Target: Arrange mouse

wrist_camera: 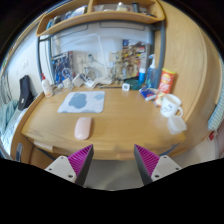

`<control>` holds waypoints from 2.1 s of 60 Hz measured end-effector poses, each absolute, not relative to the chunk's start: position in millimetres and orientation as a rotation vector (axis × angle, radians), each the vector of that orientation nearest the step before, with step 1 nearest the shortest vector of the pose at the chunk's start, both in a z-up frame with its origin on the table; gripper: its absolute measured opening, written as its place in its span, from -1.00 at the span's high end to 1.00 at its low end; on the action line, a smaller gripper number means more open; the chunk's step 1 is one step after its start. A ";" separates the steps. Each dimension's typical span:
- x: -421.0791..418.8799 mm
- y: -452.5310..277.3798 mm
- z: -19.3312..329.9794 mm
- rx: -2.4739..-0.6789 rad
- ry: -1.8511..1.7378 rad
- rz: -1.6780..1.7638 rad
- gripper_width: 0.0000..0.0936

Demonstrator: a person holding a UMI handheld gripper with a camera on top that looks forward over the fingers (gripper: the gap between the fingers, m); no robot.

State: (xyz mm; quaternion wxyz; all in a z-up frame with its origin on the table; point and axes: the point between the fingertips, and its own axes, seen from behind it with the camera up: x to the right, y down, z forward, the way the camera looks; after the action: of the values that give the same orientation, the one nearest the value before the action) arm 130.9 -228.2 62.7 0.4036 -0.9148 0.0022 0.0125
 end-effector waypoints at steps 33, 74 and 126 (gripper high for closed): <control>11.3 -102.7 -12.3 -2.304 0.044 0.004 -0.66; 37.3 -69.9 50.0 -2.321 0.106 -0.044 0.51; -45.3 118.0 3.9 -2.389 -0.087 0.072 0.33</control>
State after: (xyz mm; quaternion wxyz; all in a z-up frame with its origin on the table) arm -45.3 118.0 3.9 0.3660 -0.9296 -0.0339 0.0280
